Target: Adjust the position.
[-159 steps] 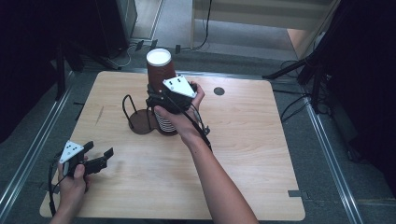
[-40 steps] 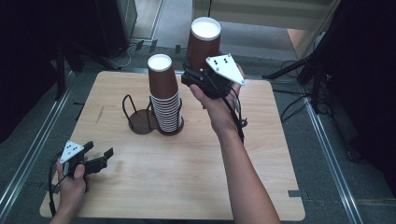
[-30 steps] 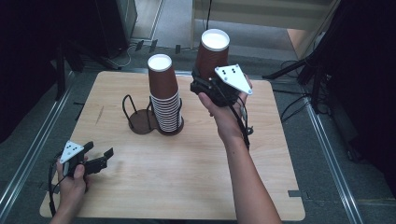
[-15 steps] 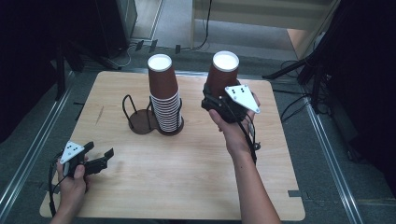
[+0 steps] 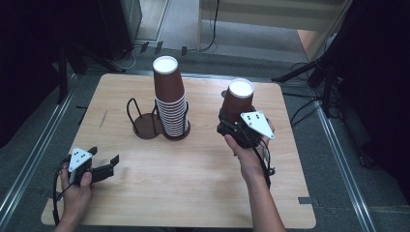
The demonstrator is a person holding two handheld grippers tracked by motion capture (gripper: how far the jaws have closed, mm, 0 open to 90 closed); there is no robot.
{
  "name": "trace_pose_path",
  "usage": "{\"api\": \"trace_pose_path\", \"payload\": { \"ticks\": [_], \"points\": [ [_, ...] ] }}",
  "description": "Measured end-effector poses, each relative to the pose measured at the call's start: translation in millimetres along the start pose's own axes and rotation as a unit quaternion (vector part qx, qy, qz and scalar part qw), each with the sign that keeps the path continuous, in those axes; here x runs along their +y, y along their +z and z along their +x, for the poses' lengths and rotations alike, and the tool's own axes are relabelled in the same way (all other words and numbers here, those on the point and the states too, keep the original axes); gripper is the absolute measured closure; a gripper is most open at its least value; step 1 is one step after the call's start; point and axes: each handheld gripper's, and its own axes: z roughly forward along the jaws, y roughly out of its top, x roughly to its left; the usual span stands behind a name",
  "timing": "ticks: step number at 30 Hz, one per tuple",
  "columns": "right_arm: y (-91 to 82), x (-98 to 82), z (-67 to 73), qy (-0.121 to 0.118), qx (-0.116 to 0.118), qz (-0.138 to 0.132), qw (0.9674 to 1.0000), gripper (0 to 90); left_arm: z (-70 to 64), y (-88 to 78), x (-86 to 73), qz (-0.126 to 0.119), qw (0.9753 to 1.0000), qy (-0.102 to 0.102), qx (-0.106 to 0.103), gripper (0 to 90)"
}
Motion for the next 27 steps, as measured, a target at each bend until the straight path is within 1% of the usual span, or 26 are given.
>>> {"api": "trace_pose_path", "payload": {
  "ticks": [2, 3, 5, 7, 11, 12, 16, 19, 24, 27],
  "points": [
    [-2.3, -5.2, -1.0, 0.001, -0.001, 0.004, 1.0, 9.3, -0.8, -0.1, 1.5, 0.001, 1.0, -0.001, -0.007, 14.2],
    [-3.3, -7.7, -1.3, 0.003, -0.001, 0.006, 1.0, 9.3, -1.7, 0.0, 2.7, 0.0, 0.9999, -0.005, -0.011, 14.2],
    [-5.2, -12.5, -2.6, 0.0, -0.001, 0.011, 0.9999, 9.3, -4.3, 0.4, 5.8, -0.003, 0.9999, -0.002, -0.014, 14.2],
    [-7.1, -16.8, -4.7, 0.004, -0.002, 0.014, 0.9999, 9.3, -6.5, 0.6, 9.1, -0.004, 0.9998, 0.0, -0.021, 14.2],
    [-10.0, -25.7, -7.4, 0.008, -0.002, 0.021, 0.9997, 9.2, -10.8, 0.0, 15.2, -0.01, 0.9993, -0.008, -0.036, 14.1],
    [-10.5, -27.6, -7.9, 0.006, -0.003, 0.023, 0.9997, 9.2, -11.6, 0.0, 17.0, -0.012, 0.9992, -0.009, -0.038, 14.1],
    [-12.4, -31.3, -8.3, 0.001, -0.001, 0.025, 0.9997, 9.3, -15.8, -2.3, 26.7, -0.023, 0.9984, -0.018, -0.049, 14.1],
    [-14.2, -32.4, -7.1, 0.001, 0.002, 0.023, 0.9997, 9.2, -19.4, -3.6, 34.4, -0.028, 0.9978, -0.019, -0.057, 14.2],
    [-17.6, -35.6, -5.8, -0.003, 0.006, 0.024, 0.9997, 9.3, -26.5, -4.0, 48.1, -0.038, 0.997, -0.013, -0.066, 14.0],
    [-18.3, -38.6, -5.6, -0.003, 0.006, 0.029, 0.9996, 9.2, -31.0, -2.4, 54.9, -0.042, 0.9962, -0.01, -0.075, 13.9]
  ]
}}
